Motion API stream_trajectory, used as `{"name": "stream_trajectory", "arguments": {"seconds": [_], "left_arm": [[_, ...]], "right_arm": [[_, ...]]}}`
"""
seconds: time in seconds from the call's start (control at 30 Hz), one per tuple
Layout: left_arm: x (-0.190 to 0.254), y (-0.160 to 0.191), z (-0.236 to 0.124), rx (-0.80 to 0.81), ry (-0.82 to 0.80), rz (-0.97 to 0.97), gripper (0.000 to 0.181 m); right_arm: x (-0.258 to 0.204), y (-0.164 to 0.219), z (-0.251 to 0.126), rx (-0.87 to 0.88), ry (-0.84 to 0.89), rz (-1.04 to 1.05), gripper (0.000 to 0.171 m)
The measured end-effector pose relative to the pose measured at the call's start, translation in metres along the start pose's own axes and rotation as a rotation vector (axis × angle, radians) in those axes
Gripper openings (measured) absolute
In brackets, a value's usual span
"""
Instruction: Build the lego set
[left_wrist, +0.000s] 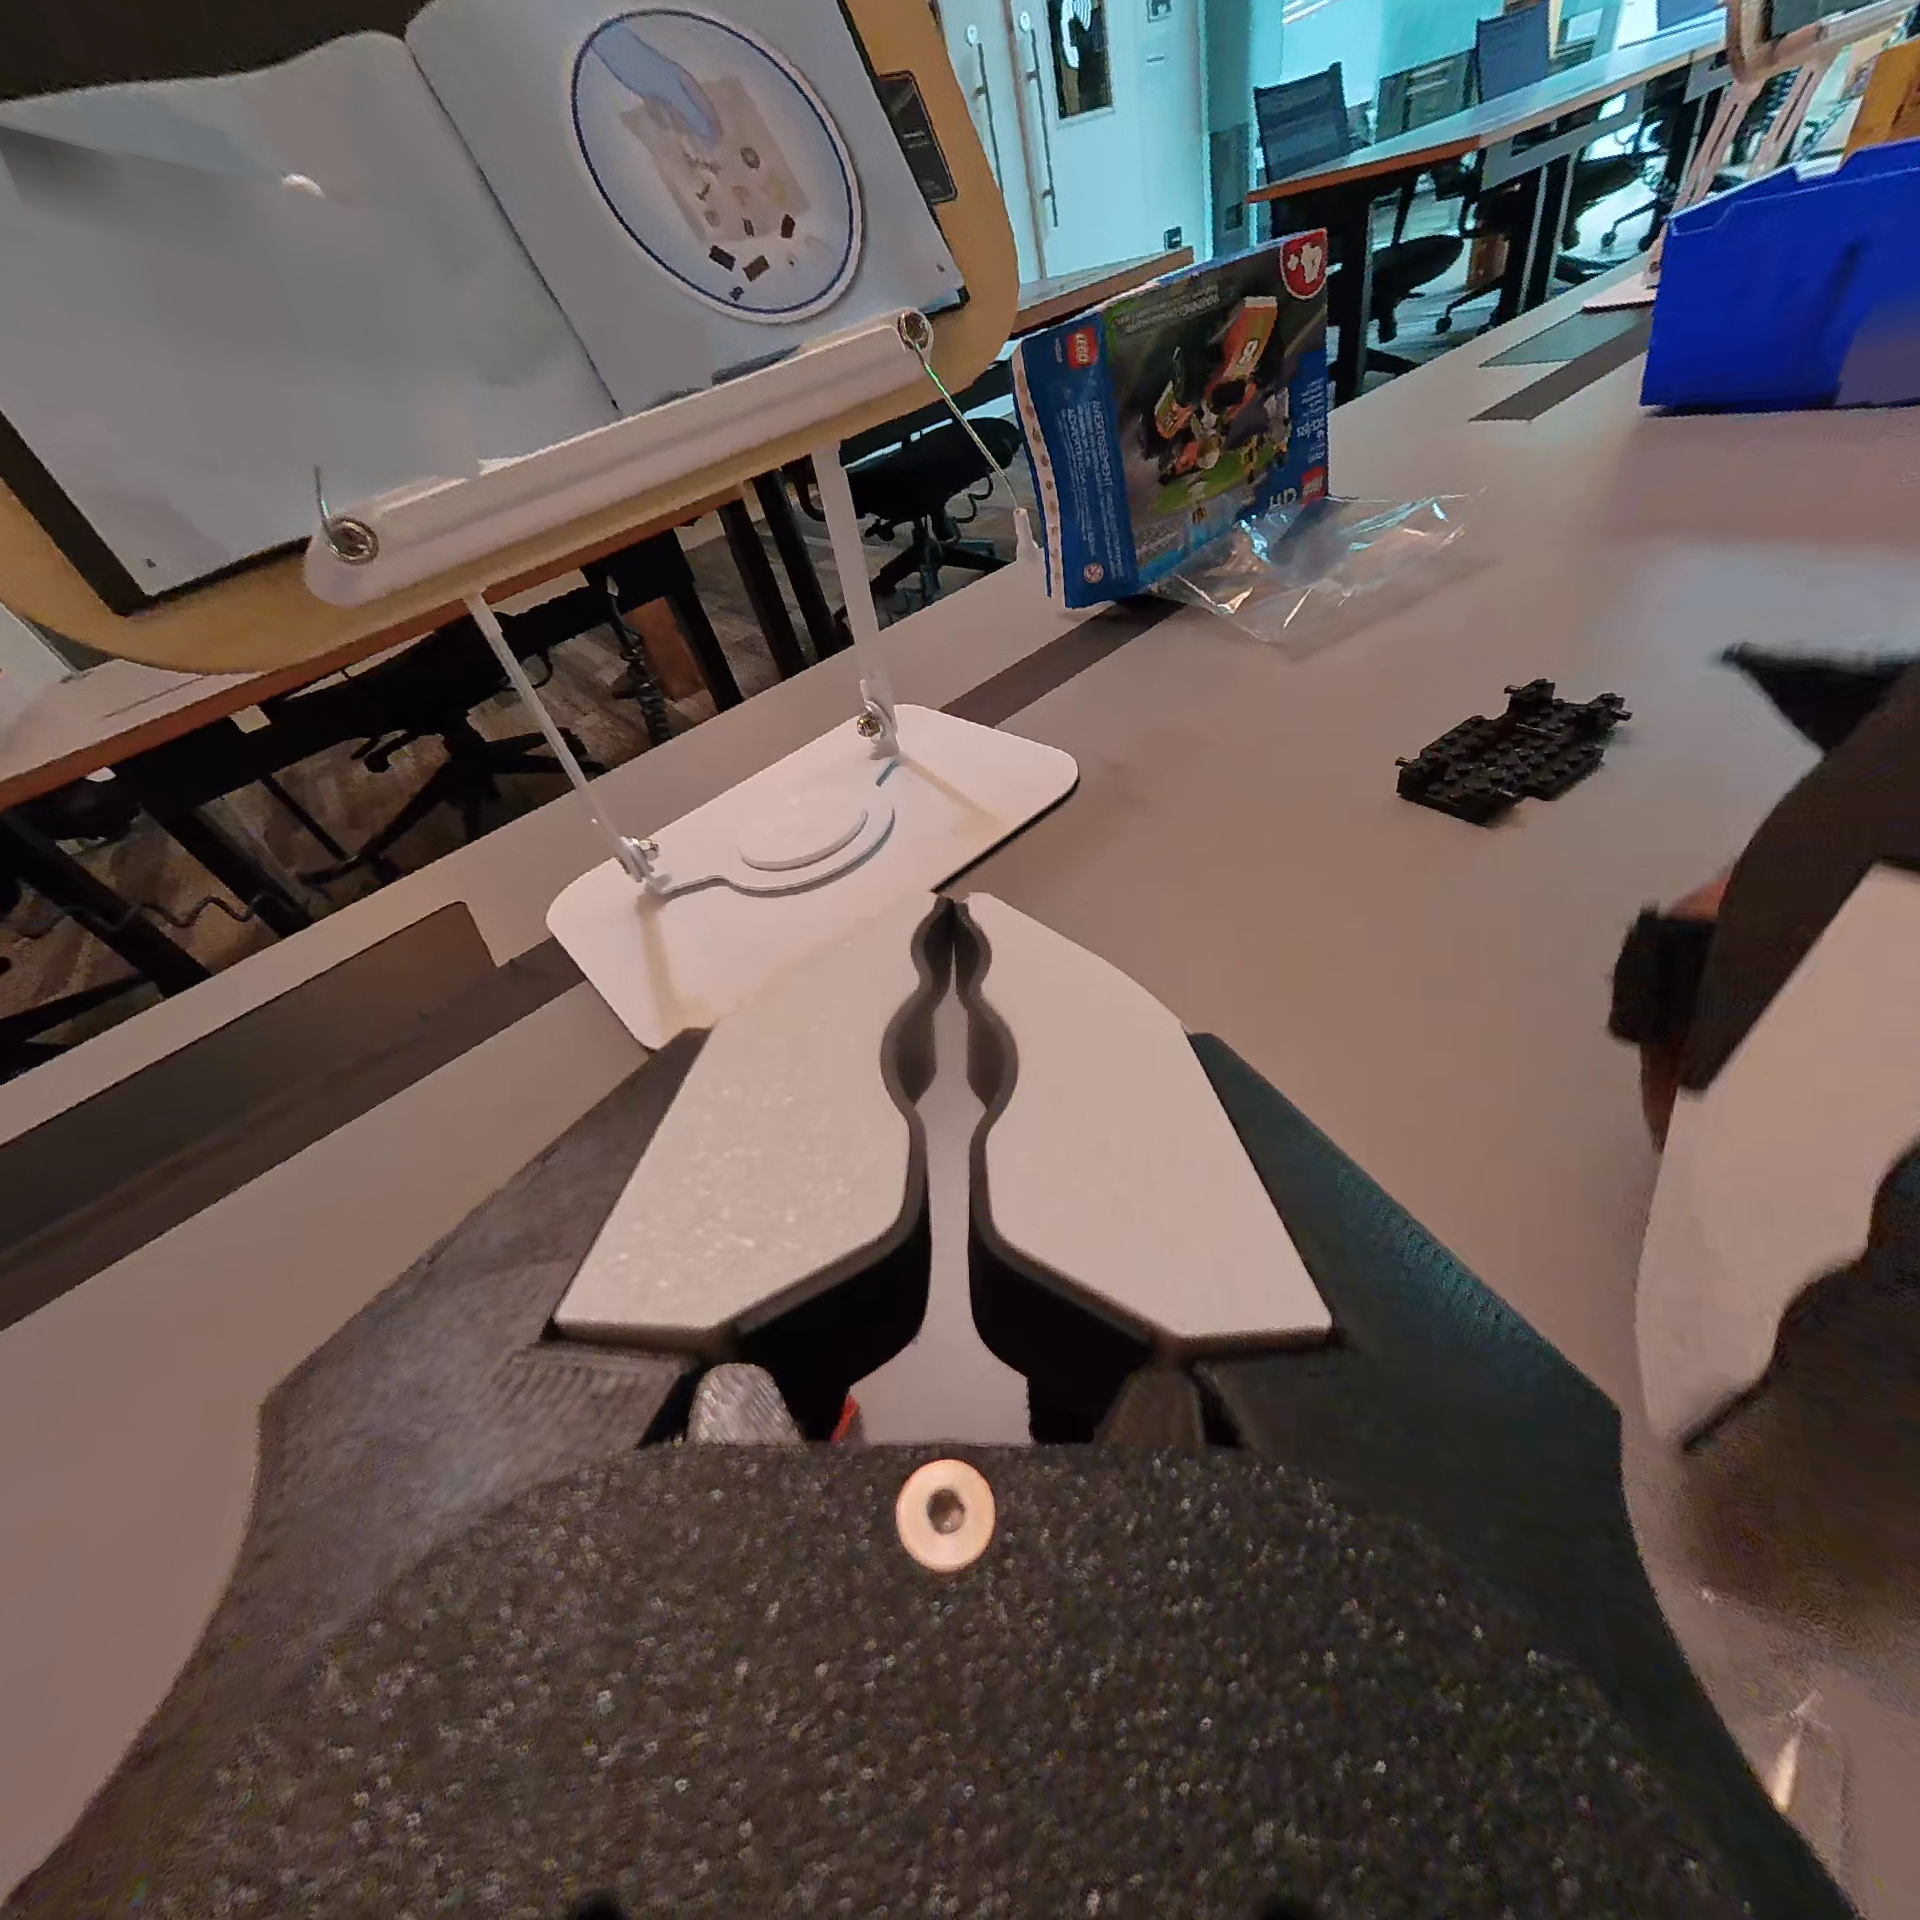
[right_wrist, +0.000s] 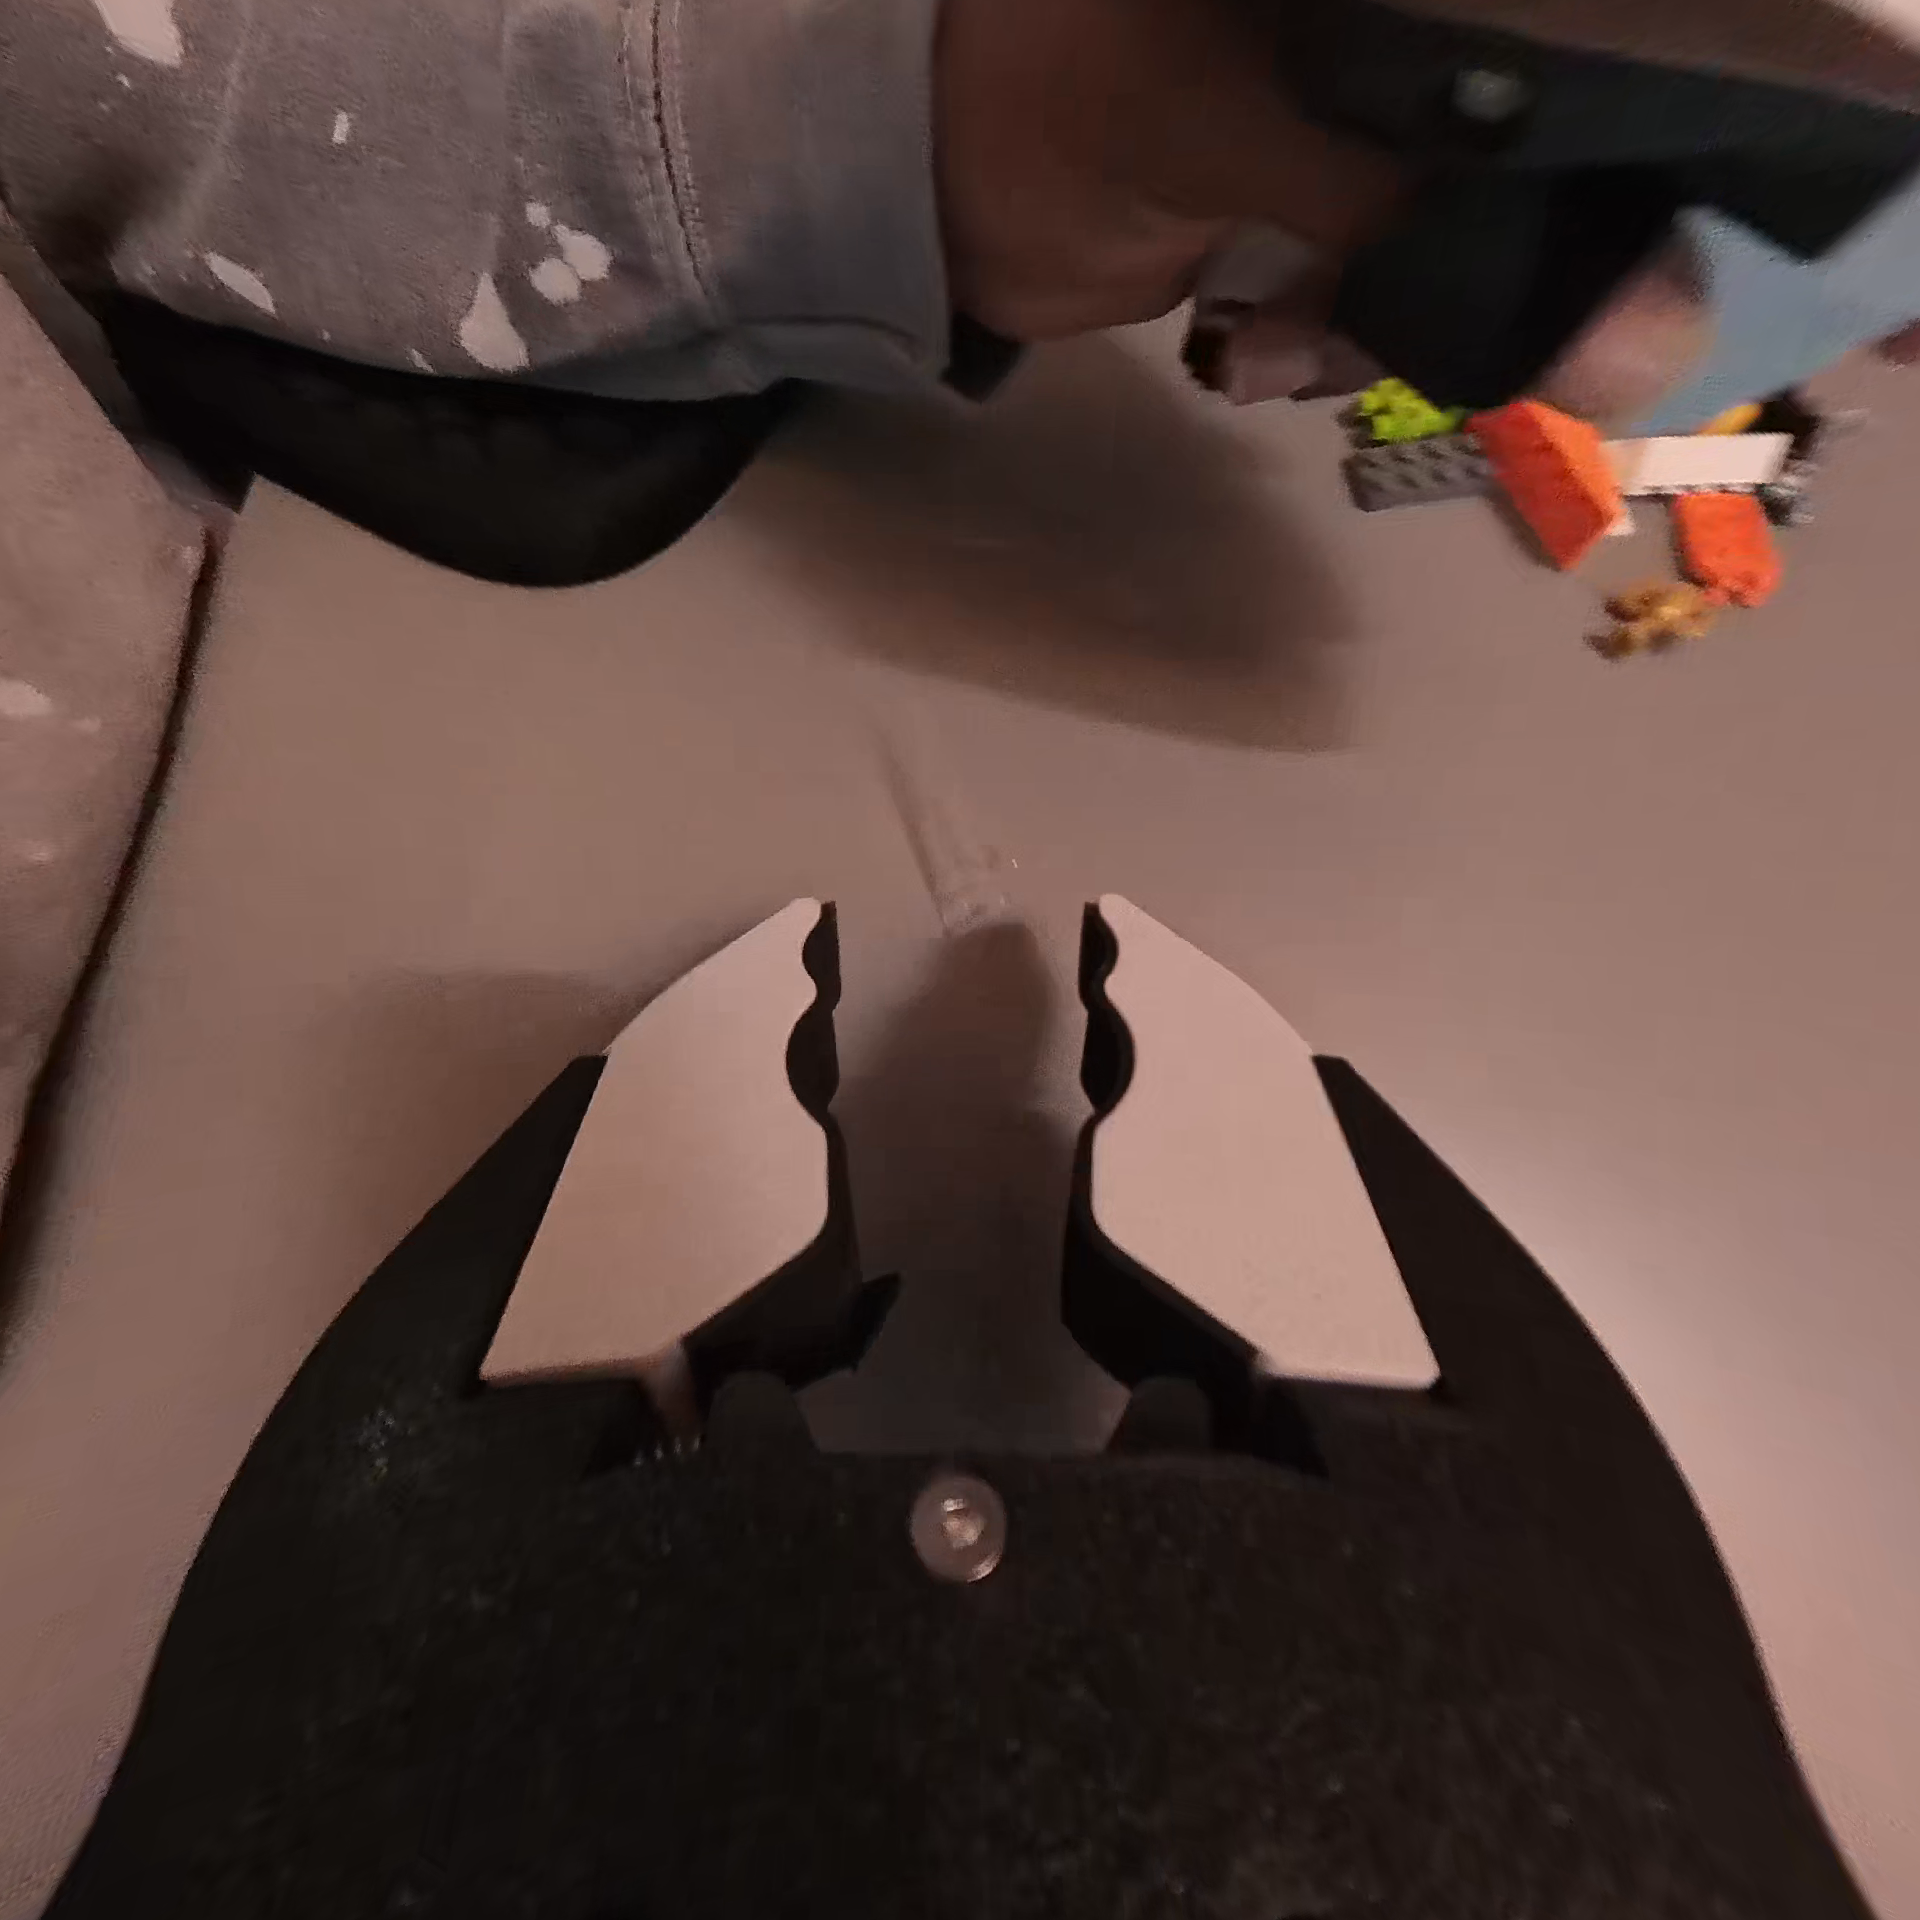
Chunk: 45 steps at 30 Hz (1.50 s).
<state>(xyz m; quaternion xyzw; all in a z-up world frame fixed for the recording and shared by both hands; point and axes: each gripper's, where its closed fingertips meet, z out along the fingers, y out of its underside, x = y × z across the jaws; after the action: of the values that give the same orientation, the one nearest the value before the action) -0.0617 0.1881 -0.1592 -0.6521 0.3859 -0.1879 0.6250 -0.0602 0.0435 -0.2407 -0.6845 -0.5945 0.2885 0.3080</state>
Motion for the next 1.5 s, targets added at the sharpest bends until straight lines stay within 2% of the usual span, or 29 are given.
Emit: {"name": "stream_trajectory", "arguments": {"seconds": [0.1, 0.13, 0.17, 0.2, 0.37, 0.5, 0.63, 0.7, 0.77, 0.83, 1.0, 1.2, 1.37, 1.47, 1.5], "left_arm": [[-0.005, -0.002, -0.002, 0.008, -0.014, 0.0, 0.0], [-0.006, -0.003, -0.003, 0.013, -0.017, -0.004, 0.0], [-0.008, -0.004, -0.004, 0.018, -0.02, -0.009, 0.0], [-0.009, -0.005, -0.004, 0.022, -0.022, -0.012, 0.0], [-0.009, -0.01, -0.007, 0.039, -0.018, -0.012, 0.0], [-0.001, -0.012, -0.006, 0.04, 0.007, -0.006, 0.0], [0.009, -0.007, -0.002, 0.021, 0.031, 0.019, 0.0], [0.012, -0.003, 0.0, 0.007, 0.037, 0.028, 0.0], [0.013, 0.002, 0.002, -0.009, 0.034, 0.032, 0.0], [0.013, 0.007, 0.004, -0.021, 0.034, 0.013, 0.0], [0.003, 0.017, 0.006, -0.051, -0.013, -0.037, 0.0], [0.0, 0.02, 0.007, -0.061, -0.032, -0.039, 0.0], [0.004, 0.018, 0.008, -0.058, -0.018, -0.029, 0.0], [0.005, 0.015, 0.008, -0.049, -0.021, -0.022, 0.0], [0.004, 0.014, 0.007, -0.045, -0.023, -0.026, 0.0]], "right_arm": [[-0.002, 0.0, 0.024, -0.074, -0.029, -0.024, 0.035], [0.001, 0.003, 0.028, -0.108, -0.018, -0.037, 0.017], [0.002, 0.004, 0.028, -0.127, -0.015, -0.053, 0.008], [0.003, 0.002, 0.025, -0.121, -0.017, -0.058, 0.001], [0.026, -0.007, -0.028, -0.011, 0.1, 0.022, 0.0], [0.084, 0.031, -0.12, -0.009, 0.404, 0.148, 0.0], [0.172, 0.128, -0.257, -0.074, 0.832, 0.369, 0.0], [0.201, 0.178, -0.318, -0.085, 0.993, 0.458, 0.0], [0.22, 0.216, -0.359, -0.081, 1.092, 0.539, 0.0], [0.234, 0.249, -0.383, -0.087, 1.167, 0.618, 0.0], [0.251, 0.3, -0.388, -0.029, 1.214, 0.784, 0.004], [0.252, 0.306, -0.378, -0.032, 1.206, 0.784, 0.032], [0.25, 0.265, -0.379, 0.042, 1.219, 0.703, 0.052], [0.248, 0.213, -0.373, 0.129, 1.209, 0.602, 0.052], [0.246, 0.19, -0.368, 0.174, 1.199, 0.557, 0.047]]}}
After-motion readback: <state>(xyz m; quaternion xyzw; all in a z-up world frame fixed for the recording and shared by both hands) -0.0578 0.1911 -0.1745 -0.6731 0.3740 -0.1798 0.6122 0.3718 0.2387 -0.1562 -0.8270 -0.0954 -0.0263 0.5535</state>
